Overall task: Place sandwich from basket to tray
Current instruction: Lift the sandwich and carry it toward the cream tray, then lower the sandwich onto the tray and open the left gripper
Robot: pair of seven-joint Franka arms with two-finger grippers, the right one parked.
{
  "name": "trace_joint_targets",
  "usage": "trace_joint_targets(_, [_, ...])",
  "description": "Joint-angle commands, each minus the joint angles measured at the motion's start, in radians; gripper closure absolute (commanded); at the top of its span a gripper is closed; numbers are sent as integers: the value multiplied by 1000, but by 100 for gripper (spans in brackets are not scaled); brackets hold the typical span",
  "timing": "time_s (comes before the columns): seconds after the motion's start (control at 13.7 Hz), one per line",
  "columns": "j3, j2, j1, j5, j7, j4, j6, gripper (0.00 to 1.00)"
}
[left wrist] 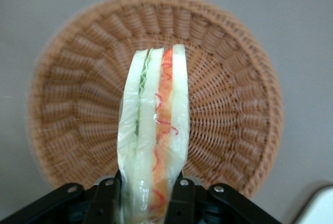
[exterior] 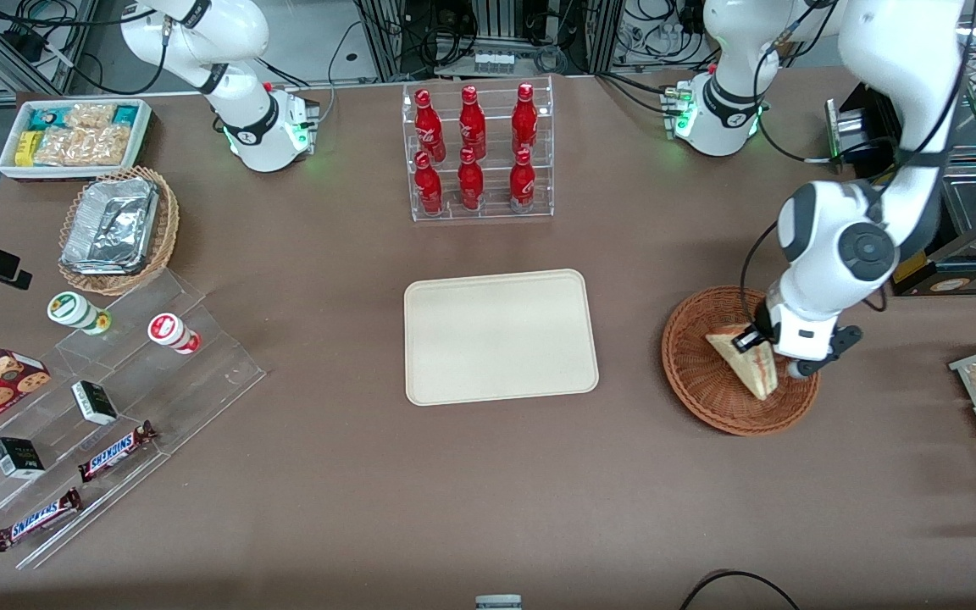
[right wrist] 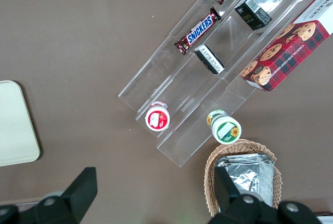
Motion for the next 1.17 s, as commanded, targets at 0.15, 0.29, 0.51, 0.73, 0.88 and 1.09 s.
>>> trace_joint_targets(0.15, [-23,-65,-97,42,-35,305,-406,100])
trace_joint_targets(0.29, [-27,-49,-206,42,-81,367,-441,100])
trace_joint_targets(0.51, [-27,25,-399,68,-141,390,-424,100])
trace_joint_targets(0.73, [-27,173,-513,53,-184,529,-405,100])
trace_joint_targets(0.88, [-27,293,-587,52,-232,635,-404,100])
trace_joint_targets(1.09, [-27,453,-660,57,-258,751,-332,100])
